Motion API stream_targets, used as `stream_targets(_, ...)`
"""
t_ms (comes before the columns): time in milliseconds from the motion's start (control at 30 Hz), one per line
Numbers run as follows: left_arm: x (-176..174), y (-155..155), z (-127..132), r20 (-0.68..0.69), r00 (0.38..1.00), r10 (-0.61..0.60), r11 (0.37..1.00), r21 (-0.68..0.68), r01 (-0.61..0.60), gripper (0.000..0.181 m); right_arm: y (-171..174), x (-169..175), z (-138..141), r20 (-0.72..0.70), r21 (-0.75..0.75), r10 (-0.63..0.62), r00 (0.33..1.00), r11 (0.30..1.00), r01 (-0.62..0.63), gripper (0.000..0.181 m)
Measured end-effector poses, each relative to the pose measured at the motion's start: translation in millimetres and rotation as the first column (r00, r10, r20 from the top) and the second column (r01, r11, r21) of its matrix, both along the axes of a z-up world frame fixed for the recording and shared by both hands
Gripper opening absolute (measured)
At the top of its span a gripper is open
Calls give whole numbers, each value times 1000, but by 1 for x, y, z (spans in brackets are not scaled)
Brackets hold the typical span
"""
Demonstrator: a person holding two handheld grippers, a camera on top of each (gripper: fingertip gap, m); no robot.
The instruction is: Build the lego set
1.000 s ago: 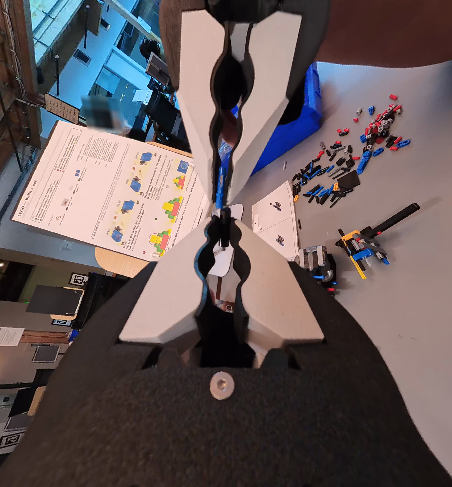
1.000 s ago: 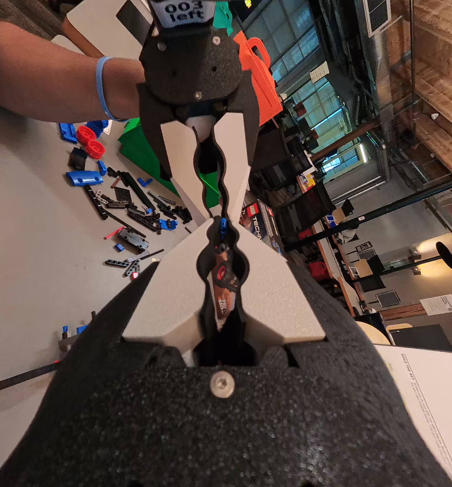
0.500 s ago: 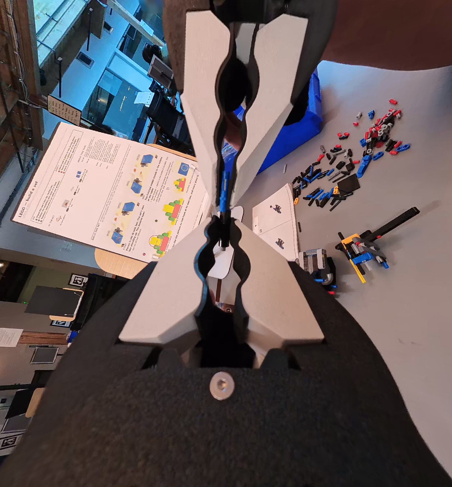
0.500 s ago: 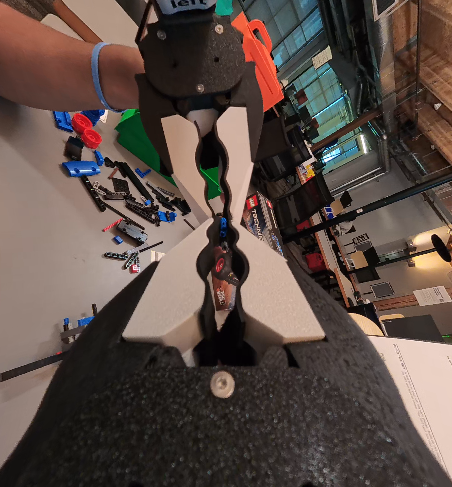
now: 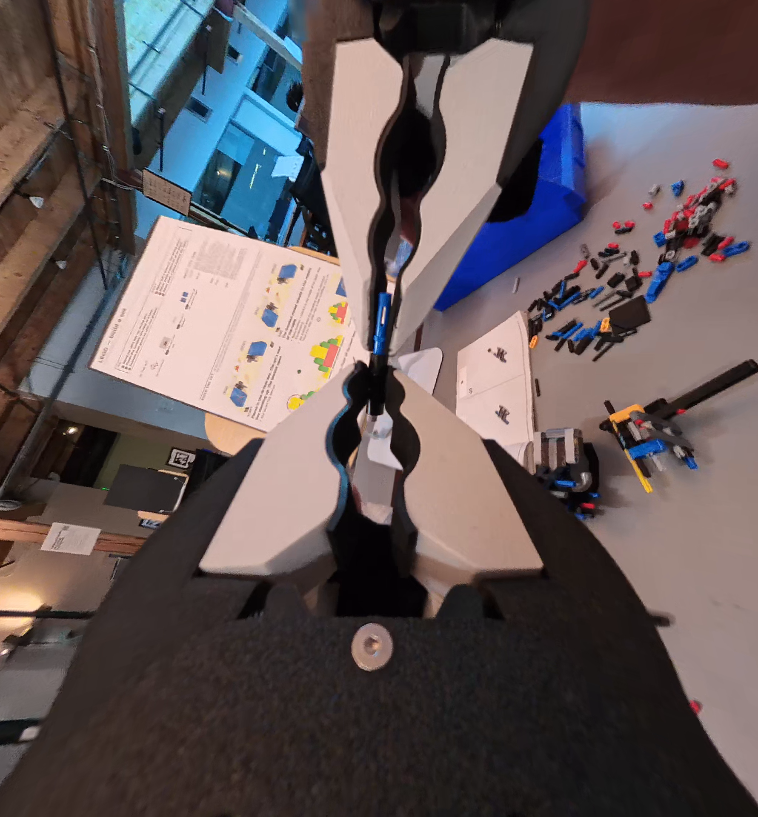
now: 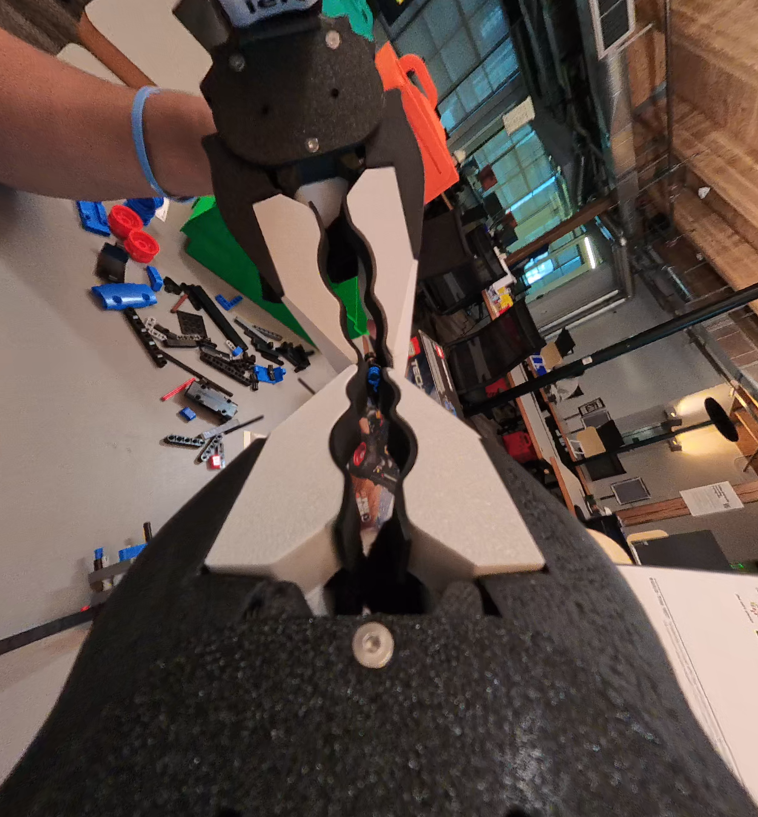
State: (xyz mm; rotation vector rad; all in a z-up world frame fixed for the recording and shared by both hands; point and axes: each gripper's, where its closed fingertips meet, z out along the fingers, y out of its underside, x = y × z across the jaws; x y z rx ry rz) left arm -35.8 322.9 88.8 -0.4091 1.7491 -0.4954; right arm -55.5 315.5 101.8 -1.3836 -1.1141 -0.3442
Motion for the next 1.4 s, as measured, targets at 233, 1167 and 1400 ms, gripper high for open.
stream_targets(233, -3, -10, 5, -30, 994, -107, 977, -189, 99, 5, -5, -6, 10, -153, -19, 105, 983, 994, -109, 4)
stream_targets(1167, 15, 21, -25, -104, 966, 237, 971, 62, -232, 5, 19, 16, -25, -19, -110, -95, 995, 990, 93, 4)
stream_targets(1400, 16, 15, -27, -138, 981, 138, 989, -40, -145, 5, 15, 14, -24, -99, -197, -114, 989, 976, 93, 4)
